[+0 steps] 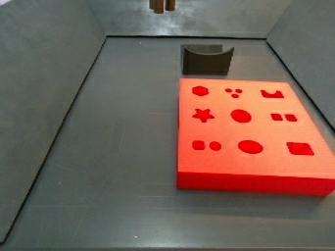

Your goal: Insert the 3 prong object.

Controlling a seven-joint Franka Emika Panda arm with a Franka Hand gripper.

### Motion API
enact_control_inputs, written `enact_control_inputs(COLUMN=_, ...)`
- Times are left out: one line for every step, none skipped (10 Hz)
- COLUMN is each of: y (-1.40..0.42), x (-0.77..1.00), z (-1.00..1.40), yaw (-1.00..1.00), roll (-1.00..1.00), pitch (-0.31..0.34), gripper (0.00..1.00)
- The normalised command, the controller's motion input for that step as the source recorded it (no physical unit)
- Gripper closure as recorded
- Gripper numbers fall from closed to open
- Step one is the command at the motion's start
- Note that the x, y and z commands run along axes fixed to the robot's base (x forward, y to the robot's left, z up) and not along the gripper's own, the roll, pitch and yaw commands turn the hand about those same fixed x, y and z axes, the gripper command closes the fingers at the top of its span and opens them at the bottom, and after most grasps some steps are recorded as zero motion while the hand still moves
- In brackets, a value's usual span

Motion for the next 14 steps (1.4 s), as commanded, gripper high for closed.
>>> enact_control_inputs(y=-0.01, x=0.17, z=-0.02, yaw=0.03, roll=0.1, pitch=0.0, gripper=1.0)
enact_control_inputs(y=0.0, x=0.25, z=-0.03, yaw=0.07, roll=0.05, pitch=0.02, gripper=1.0)
enact_control_inputs(y=0.0, x=0.11, z=-0.03, yaw=0.0, roll=0.01, pitch=0.019, gripper=1.0)
enact_control_inputs(y=0.0, x=0.0, z=-0.07, yaw=0.02, roll=0.03, pitch=0.0, gripper=1.0)
enact_control_inputs(y=0.08, x=0.64, z=-0.1, yaw=0.29, roll=0.15, pitch=0.017, gripper=1.0)
enact_control_inputs(y=0.14, x=0.95, z=-0.14, yaw=0.31, roll=0.07, pitch=0.076, gripper=1.0)
enact_control_inputs(y=0.11, x=0.96, z=-0.15, yaw=0.3, roll=0.07, pitch=0.084, gripper=1.0)
enact_control_inputs(y=0.05, x=0.89, z=-0.14, yaw=0.32, roll=0.06, pitch=0.084, gripper=1.0)
enact_control_inputs(y=0.02, x=0.82, z=-0.15, yaw=0.31, roll=0.05, pitch=0.091, gripper=1.0)
enact_control_inputs(y=0.0, x=0.87, z=-0.23, yaw=0.31, roll=0.05, pitch=0.121, gripper=1.0)
enact_control_inputs(y=0.0, x=0.98, z=-0.23, yaw=0.29, roll=0.07, pitch=0.143, gripper=1.0)
enact_control_inputs(y=0.0, x=1.0, z=-0.3, yaw=0.17, roll=0.1, pitch=0.17, gripper=1.0)
enact_control_inputs(y=-0.03, x=0.99, z=-0.33, yaw=0.12, roll=0.11, pitch=0.18, gripper=1.0)
enact_control_inputs(y=-0.02, x=1.0, z=-0.26, yaw=0.06, roll=0.19, pitch=0.177, gripper=1.0)
